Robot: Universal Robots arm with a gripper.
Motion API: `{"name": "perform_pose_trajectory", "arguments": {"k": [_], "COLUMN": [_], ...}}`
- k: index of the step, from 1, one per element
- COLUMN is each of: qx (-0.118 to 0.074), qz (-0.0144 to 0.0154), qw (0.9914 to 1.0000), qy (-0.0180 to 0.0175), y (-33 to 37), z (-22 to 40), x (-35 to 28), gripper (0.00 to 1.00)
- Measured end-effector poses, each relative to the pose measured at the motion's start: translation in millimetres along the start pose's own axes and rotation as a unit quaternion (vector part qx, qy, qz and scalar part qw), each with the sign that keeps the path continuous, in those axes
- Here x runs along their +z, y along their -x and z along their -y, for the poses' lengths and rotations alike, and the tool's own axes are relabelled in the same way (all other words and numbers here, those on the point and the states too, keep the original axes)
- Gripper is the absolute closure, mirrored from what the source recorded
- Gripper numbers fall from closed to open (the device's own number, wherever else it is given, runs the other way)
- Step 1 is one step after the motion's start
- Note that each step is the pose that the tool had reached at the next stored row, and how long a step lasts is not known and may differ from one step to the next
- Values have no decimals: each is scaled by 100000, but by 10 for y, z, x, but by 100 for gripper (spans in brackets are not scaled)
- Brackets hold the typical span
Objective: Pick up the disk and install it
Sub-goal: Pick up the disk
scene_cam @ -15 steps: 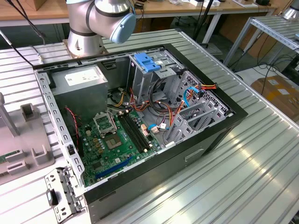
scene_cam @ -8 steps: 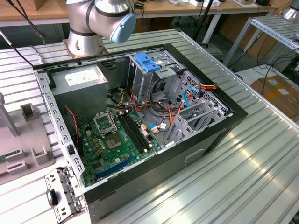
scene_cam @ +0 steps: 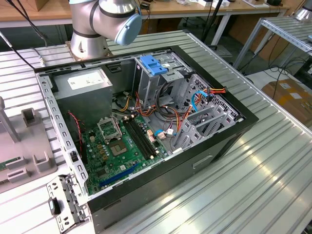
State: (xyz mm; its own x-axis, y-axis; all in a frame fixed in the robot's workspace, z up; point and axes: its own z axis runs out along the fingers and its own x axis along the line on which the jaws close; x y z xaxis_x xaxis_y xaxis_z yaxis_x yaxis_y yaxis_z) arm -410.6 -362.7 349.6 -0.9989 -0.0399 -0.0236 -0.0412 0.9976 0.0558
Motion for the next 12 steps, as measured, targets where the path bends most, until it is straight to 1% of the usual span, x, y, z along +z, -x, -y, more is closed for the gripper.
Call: {"name": "perform_pose_trajectory", "arguments": {"k": [3,6,9,12], "qx": [-1158,-2739,-4204,-5659], "qz": [-64,-151,-234,-315], "qw": [99993,99962,99911,99839], "qy": [26,65,101,134], "y": [0,0,0,0], "z": [0,0,0,0], "x": [0,0,0,0], "gripper": [89,89,89,89]}}
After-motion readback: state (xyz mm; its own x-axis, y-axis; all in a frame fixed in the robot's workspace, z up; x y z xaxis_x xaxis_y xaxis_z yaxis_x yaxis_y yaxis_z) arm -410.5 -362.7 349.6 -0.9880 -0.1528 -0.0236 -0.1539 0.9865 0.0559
